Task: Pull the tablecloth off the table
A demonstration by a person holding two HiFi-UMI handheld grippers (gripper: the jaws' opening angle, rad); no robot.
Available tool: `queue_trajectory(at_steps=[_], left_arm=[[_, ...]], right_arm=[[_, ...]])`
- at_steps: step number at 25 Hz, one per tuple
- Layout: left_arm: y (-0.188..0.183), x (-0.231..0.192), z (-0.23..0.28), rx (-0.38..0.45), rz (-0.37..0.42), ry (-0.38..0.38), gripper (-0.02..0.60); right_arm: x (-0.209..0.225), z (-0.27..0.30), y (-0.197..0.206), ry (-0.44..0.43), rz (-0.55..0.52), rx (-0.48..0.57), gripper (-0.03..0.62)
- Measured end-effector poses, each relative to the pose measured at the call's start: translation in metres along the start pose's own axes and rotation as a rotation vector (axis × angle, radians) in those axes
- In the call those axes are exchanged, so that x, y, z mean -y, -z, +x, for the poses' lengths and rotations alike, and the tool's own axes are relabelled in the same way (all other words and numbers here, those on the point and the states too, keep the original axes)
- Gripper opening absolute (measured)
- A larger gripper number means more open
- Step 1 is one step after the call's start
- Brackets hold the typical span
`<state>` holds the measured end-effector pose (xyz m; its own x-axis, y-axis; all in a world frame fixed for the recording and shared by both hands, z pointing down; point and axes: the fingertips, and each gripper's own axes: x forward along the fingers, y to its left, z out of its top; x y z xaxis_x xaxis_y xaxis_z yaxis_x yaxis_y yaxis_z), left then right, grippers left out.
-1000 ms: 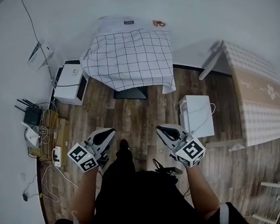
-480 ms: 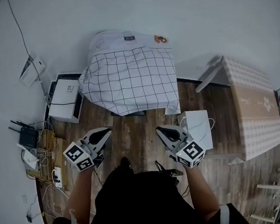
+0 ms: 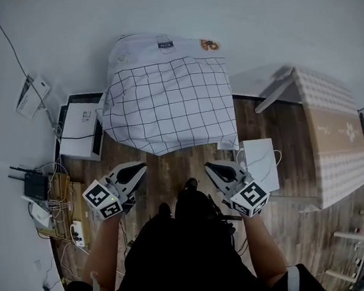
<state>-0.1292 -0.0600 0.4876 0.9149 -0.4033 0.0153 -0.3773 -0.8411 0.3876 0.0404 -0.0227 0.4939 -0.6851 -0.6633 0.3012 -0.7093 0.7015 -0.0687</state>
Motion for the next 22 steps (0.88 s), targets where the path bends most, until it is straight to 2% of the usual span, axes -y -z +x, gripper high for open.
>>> queue_trajectory(at_steps=[5,12,22], left_arm=[[-0.004,-0.025,0.025,-0.024,0.003,-0.016,0.011],[-0.028,-0.086,0.065,-0.040,0.018,-0.119,0.011],[-0.060,-0.139,0.145,-0.118,0.056,-0.179,0.011]], right_arm=[[0.028,0.032,-0.003,-0.055,0.007,0.012,0.020],[0.099,0.083,-0.024,-0.150,-0.034,0.045,0.020],[0.212,0.123,-0.054,-0.241,-0.070,0.062,0.020]])
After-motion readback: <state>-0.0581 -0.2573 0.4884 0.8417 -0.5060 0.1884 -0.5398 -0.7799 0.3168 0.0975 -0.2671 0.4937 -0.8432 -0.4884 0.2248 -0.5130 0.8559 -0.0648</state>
